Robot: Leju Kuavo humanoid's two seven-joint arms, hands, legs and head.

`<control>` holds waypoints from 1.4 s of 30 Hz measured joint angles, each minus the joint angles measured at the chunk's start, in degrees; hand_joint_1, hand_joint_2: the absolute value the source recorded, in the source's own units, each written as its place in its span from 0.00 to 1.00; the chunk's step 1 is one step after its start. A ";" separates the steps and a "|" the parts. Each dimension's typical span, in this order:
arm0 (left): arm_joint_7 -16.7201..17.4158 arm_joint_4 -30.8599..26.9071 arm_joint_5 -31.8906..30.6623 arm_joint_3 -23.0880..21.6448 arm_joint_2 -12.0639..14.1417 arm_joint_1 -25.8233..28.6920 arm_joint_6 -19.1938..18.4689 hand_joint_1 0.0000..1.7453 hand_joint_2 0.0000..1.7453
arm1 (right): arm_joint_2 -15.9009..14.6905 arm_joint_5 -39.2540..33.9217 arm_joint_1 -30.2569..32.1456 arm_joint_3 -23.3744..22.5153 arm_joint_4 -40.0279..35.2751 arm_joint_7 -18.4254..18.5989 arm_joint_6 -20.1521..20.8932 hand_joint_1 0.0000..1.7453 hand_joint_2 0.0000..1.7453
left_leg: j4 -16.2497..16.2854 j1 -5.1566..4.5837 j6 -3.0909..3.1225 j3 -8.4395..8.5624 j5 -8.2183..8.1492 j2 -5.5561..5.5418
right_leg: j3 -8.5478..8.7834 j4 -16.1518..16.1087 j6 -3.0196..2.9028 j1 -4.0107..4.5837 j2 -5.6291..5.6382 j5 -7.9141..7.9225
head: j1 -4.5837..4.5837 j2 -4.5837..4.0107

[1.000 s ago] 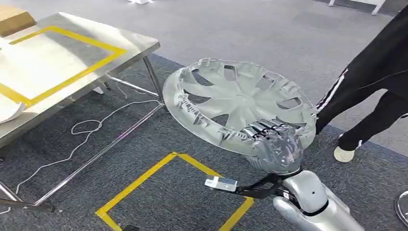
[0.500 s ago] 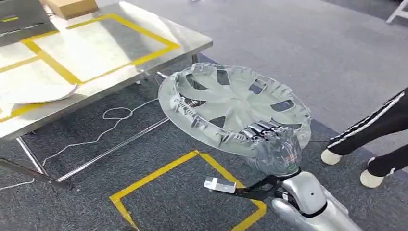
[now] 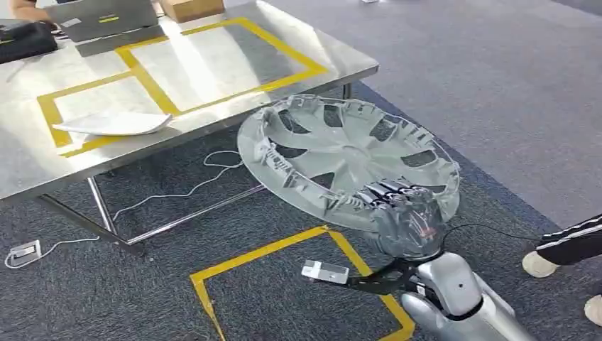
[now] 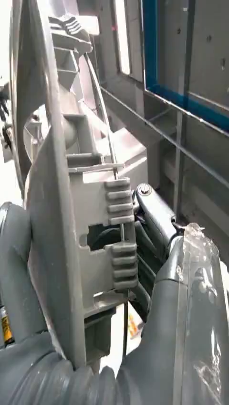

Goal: Take the parts from the cabinet and place them on the table.

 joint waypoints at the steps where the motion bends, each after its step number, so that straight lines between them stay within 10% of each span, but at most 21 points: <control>1: 0.00 0.00 0.02 0.00 0.00 -0.13 0.00 0.00 1.00 | 0.00 0.02 0.01 0.00 0.00 -0.04 0.00 1.00 1.00 | 4.68 0.07 -0.20 -2.34 -2.22 1.22 | 0.00 0.01 -0.09 0.14 -0.80 -0.06 | 0.12 0.00; 4: -0.02 0.00 0.13 0.02 0.13 -0.54 -0.02 0.00 1.00 | 0.00 -0.02 0.04 0.02 0.15 -0.04 0.02 1.00 1.00 | 13.03 0.10 -0.27 -6.64 -4.10 2.01 | 0.14 0.01 -0.27 0.32 -3.50 -0.30 | 0.03 0.00; 7: 0.00 0.00 0.22 0.00 0.13 -0.43 -0.04 0.00 1.00 | 0.00 -0.07 -0.01 0.04 0.22 -0.09 0.13 1.00 1.00 | 1.88 0.00 0.14 -0.70 2.34 3.21 | 0.76 0.01 0.04 0.35 -5.55 -0.67 | 0.05 0.00; 8: 0.00 0.00 0.22 -0.02 0.11 -0.25 -0.04 0.00 1.00 | 0.00 -0.07 -0.05 0.04 0.22 -0.09 0.13 1.00 1.00 | -3.09 -0.33 0.50 2.10 4.05 6.85 | 1.05 0.00 0.27 0.61 -6.05 -0.87 | -0.02 0.00; 9: 0.04 0.00 0.22 -0.02 0.13 -0.38 -0.06 0.00 1.00 | 0.00 -0.09 -0.08 0.04 0.22 -0.07 0.13 1.00 1.00 | -4.90 -1.01 0.61 2.62 3.13 8.15 | 0.98 0.35 0.72 1.19 -6.70 -1.25 | -0.21 0.00; 13: 0.04 0.00 0.40 -0.02 -0.04 -0.04 -0.06 0.00 1.00 | 0.02 -0.20 -0.19 0.07 0.24 -0.09 0.20 1.00 1.00 | -5.03 -0.62 1.96 2.55 3.37 4.85 | 2.13 -0.45 1.89 1.31 -9.45 -1.80 | 0.03 0.00; 16: 0.04 0.00 0.57 -0.02 -0.04 -0.17 -0.04 0.00 1.00 | 0.02 -0.43 -0.29 0.09 0.24 -0.37 0.20 1.00 1.00 | -5.16 -0.07 2.92 2.78 3.44 3.43 | -1.89 8.07 2.33 0.95 -2.45 -6.32 | 0.83 0.00; 19: 0.04 0.00 1.16 -0.04 -0.13 -0.10 -0.26 0.00 1.00 | 0.02 -1.70 -0.27 0.20 0.26 -1.09 0.17 1.00 1.00 | -5.14 -0.17 3.12 2.94 3.28 1.79 | -8.04 18.32 2.33 1.07 -1.57 -9.03 | 0.97 0.00; 23: -1.94 0.00 1.68 -0.02 -0.13 0.03 -1.29 0.00 1.00 | -0.02 -1.66 -0.27 0.31 0.26 -1.11 0.15 1.00 1.00 | -5.07 -0.08 2.55 3.79 2.76 0.55 | -1.06 1.47 1.83 0.95 -1.53 1.03 | 0.99 0.00; 25: -3.58 0.00 1.88 -0.02 -0.06 0.03 -2.05 0.00 1.00 | -0.02 -1.62 -0.33 0.31 0.24 -1.22 0.18 1.00 1.00 | -4.73 -0.48 2.07 3.30 2.72 0.43 | -0.07 -0.28 1.38 0.97 -1.05 0.28 | 0.77 0.02; 27: -4.35 0.00 2.06 -0.02 0.02 0.26 -2.53 0.00 1.00 | -0.15 -1.66 -0.18 0.35 0.26 -1.42 0.46 1.00 1.00 | -4.71 -0.56 3.31 3.18 2.87 0.46 | -0.25 -0.45 1.64 0.94 -0.89 0.60 | 0.66 0.00; 29: -4.72 0.00 2.47 -0.02 0.02 0.33 -3.04 0.00 1.00 | -0.61 -1.73 -0.01 0.33 0.35 -1.31 1.49 1.00 1.00 | -5.05 -0.50 3.25 3.33 2.91 0.59 | -0.31 -0.45 1.44 1.08 -0.72 0.59 | 0.66 0.00; 36: -4.96 0.00 2.97 -0.02 0.02 0.47 -3.80 0.00 1.00 | -2.89 -1.95 1.77 0.11 0.74 -0.39 3.98 1.00 1.00 | -5.72 -0.35 1.70 3.48 3.23 0.65 | -0.43 -0.40 0.78 1.24 -0.77 0.46 | 0.71 0.00; 42: -4.83 0.00 2.97 -0.02 0.17 0.53 -3.80 0.00 1.00 | -6.05 -1.88 4.84 -0.81 0.72 0.33 6.64 1.00 1.00 | -5.71 -0.39 1.52 3.45 3.16 0.65 | -0.38 -0.42 0.75 1.18 -0.79 0.48 | 0.73 0.00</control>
